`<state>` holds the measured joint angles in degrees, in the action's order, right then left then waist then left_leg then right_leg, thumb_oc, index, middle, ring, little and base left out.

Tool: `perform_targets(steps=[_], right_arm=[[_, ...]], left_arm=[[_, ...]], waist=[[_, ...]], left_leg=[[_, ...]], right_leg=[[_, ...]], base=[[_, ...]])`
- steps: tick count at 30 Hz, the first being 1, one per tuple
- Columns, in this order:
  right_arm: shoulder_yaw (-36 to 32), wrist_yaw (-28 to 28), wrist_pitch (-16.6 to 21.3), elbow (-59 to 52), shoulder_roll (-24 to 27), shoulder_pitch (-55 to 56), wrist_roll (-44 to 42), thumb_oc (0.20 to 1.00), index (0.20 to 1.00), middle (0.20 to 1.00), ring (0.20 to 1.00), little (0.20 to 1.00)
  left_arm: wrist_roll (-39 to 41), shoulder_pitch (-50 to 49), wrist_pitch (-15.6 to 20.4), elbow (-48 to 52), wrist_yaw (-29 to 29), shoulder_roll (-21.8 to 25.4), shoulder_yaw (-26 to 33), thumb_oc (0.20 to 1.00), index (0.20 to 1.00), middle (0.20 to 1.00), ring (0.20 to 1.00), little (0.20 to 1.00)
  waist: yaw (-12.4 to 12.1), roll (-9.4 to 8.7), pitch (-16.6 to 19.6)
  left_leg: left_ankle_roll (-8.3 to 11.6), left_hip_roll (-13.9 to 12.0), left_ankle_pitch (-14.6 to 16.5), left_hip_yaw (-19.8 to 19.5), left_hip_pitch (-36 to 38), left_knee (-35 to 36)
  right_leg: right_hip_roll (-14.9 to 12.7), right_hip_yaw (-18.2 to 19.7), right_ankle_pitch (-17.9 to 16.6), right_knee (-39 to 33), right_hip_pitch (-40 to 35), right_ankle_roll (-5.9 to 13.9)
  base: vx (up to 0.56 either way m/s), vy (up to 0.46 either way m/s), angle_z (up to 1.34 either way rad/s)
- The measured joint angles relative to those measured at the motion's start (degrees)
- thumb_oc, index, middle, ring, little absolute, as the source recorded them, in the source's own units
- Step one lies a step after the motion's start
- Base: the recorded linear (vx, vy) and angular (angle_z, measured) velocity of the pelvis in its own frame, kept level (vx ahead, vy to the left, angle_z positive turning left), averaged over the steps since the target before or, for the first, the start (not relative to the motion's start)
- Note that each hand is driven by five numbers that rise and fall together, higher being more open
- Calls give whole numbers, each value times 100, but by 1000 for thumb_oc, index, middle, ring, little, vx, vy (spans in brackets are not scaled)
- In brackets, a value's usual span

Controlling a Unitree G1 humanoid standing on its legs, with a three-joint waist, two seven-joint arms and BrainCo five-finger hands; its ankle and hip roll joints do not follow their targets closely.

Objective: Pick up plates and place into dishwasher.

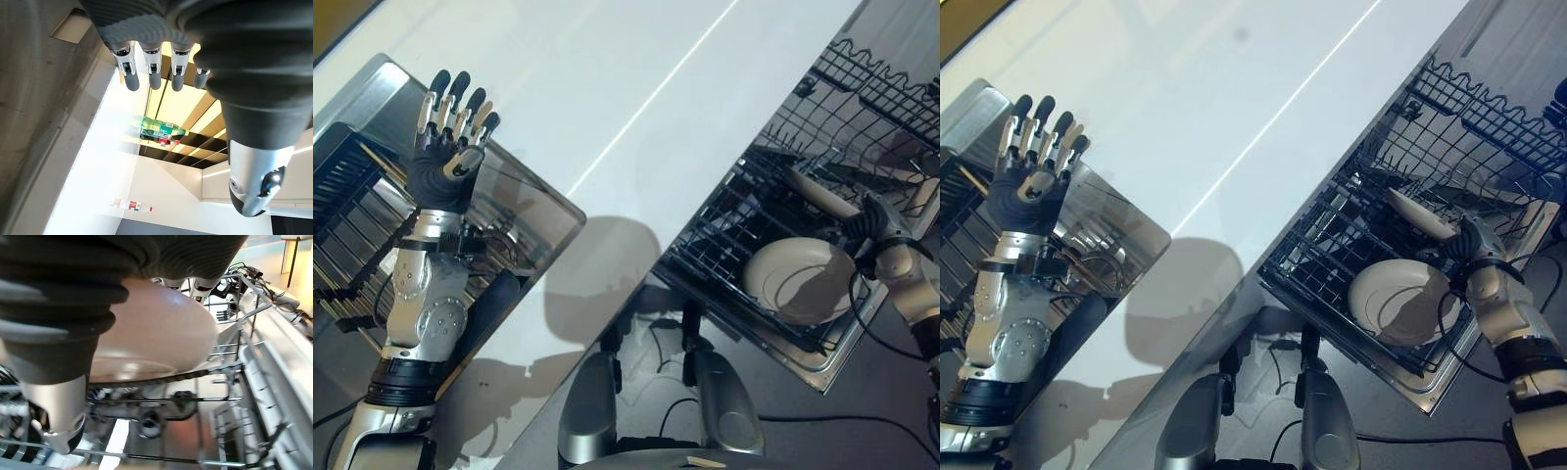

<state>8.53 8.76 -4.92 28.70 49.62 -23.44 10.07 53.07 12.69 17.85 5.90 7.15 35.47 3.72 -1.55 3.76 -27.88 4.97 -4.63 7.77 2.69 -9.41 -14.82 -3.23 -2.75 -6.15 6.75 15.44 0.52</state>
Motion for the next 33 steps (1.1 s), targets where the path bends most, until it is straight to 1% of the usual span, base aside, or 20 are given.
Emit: perform_targets(steps=[2,4,6,8,13,15,18,21,22,24,26,28,30,33], right_arm=[[-362,115,-51,-507,-234,203,2,1000,1000,1000,1000,1000],[-595,293,-55,-900,-352,378,2,1000,1000,1000,1000,1000],[-938,474,-92,-1276,-607,511,1,1000,1000,1000,1000,1000],[-1221,627,-89,-1624,-825,707,-2,1000,1000,1000,1000,1000],[-1420,820,-70,-1972,-1124,1192,1,1000,1000,1000,1000,1000],[-1489,917,-48,-2007,-1292,1264,0,1000,1000,1000,1000,1000],[-1551,1196,27,-2238,-1494,1449,-7,1000,1000,1000,1000,1000],[-1645,1615,192,-2331,-1878,1563,-212,1000,1000,1000,1000,1000],[-1678,1788,266,-2372,-2031,1625,-298,1000,1000,1000,1000,1000],[-1675,1994,302,-2373,-2189,1711,-421,1000,1000,1000,1000,1000],[-1675,2273,382,-2374,-2312,1749,-664,1000,1000,1000,1000,1000],[-1677,2454,437,-2368,-2456,1788,-902,1000,1000,1000,1000,1000],[-1671,2572,446,-2357,-2524,1858,-1043,1000,1000,1000,1000,1000],[-1674,2654,454,-2332,-2528,1893,-1345,1000,1000,1000,1000,1000]], left_arm=[[1,-143,-9,13,1,-109,162,1000,1000,1000,1000,1000],[1,-232,-16,26,-1,-151,234,1000,1000,1000,1000,1000],[1,-331,-17,67,0,-245,328,1000,1000,1000,1000,1000],[-1,-428,-59,116,3,-387,398,1000,1000,1000,1000,1000],[-4,-809,-117,199,66,-621,419,1000,1000,1000,1000,1000],[-3,-908,-112,205,69,-684,462,1000,1000,1000,1000,1000],[-2,-1004,-122,206,76,-807,503,1000,1000,1000,1000,1000],[-2,-1132,-112,206,83,-986,555,1000,1000,1000,1000,1000],[-3,-1160,-111,206,92,-1072,552,1000,1000,1000,1000,1000],[-4,-1253,-119,203,129,-1200,500,1000,1000,1000,1000,1000],[-4,-1395,-102,203,142,-1252,405,1000,1000,1000,1000,1000],[-3,-1437,-95,191,154,-1279,368,1000,1000,1000,1000,1000],[0,-1504,-89,186,152,-1316,223,1000,1000,1000,1000,1000],[9,-1566,-49,187,139,-1348,91,1000,1000,1000,1000,1000]], waist=[[88,-2,2],[131,-4,15],[223,-17,34],[235,-13,56],[259,3,343],[365,5,370],[396,71,415],[393,98,433],[407,124,449],[452,195,483],[547,271,528],[548,305,522],[547,376,550],[607,508,531]], left_leg=[[-16,13,-4,26,63,41],[-40,20,7,42,95,67],[-59,30,1,45,114,97],[-68,36,-2,96,194,146],[-81,50,-7,199,307,281],[-87,61,-18,215,366,326],[-75,75,-31,247,396,354],[-69,76,-35,330,492,393],[-77,85,-30,344,519,391],[-101,105,-17,354,589,403],[-137,179,-16,347,603,395],[-177,199,-8,393,615,380],[-206,221,-4,487,657,391],[-238,303,-20,556,654,398]], right_leg=[[4,40,7,-1,-32,12],[3,73,5,-1,-38,19],[-2,85,5,-1,-46,25],[-5,131,8,-4,-76,32],[-11,214,25,-68,-112,61],[-19,225,33,-68,-142,73],[-24,246,41,-66,-141,86],[-23,332,49,-43,-156,94],[-25,364,59,-40,-168,105],[-56,397,93,-14,-205,132],[-101,425,174,72,-177,154],[-109,506,223,175,-100,163],[-127,565,268,320,-14,173],[-187,684,285,478,115,192]], base=[[30,76,-7],[15,86,-7],[21,110,-1],[47,95,-10],[35,94,-9],[33,96,-2],[44,102,-5],[34,151,-13],[29,193,-12],[13,217,-5],[4,205,-2],[3,210,-14],[-11,206,-19],[-22,173,-15]])
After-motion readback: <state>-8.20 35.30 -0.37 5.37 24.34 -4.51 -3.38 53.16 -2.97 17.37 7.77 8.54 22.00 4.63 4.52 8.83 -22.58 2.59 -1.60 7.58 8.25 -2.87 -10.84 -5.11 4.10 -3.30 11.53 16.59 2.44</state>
